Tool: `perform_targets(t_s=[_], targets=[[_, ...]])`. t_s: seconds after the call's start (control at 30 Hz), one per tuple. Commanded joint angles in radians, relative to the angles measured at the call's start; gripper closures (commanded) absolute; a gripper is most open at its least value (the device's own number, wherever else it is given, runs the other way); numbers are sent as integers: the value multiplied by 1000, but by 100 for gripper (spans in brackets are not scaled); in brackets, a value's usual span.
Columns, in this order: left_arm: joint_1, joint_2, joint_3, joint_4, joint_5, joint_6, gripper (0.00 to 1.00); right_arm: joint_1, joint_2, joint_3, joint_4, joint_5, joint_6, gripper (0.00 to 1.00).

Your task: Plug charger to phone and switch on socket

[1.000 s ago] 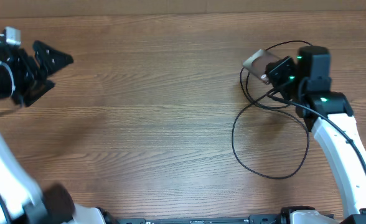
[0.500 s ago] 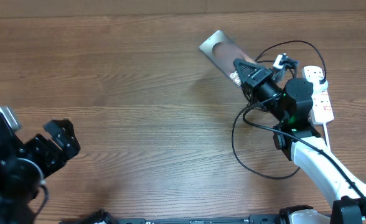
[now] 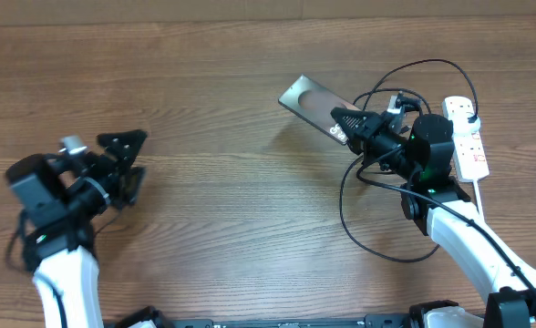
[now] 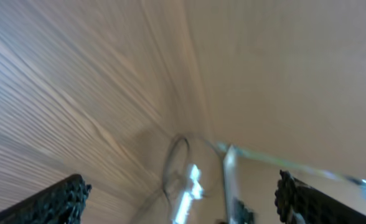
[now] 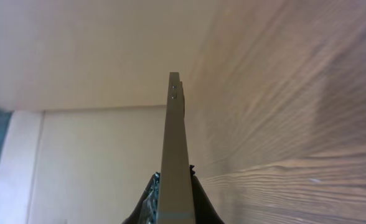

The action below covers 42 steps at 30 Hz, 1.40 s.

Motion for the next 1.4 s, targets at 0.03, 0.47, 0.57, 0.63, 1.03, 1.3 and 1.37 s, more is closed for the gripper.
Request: perform_targets(t_s=[0.03, 0.47, 0.57, 0.63, 1.03, 1.3, 1.37], targets=[[-172, 148, -32, 248, 187, -251, 0, 18, -18, 10, 8, 73, 23, 96], [-579, 450, -32, 875, -34, -667, 4, 244, -18, 10, 14, 245, 251, 96], [-602, 464, -32, 875, -38, -693, 15, 274, -18, 10, 13, 249, 314, 96], [-607, 464, -32, 876, -39, -713, 21, 288, -18, 10, 5, 248, 339, 96], [-608, 464, -32, 875, -63, -742, 48, 397, -8, 10, -30, 248, 394, 96], [-608, 464, -32, 875, -51, -742, 65, 431, 46, 10, -33, 274, 390, 96], [-608, 464, -32, 875, -51, -742, 70, 431, 50, 10, -31, 274, 389, 96]])
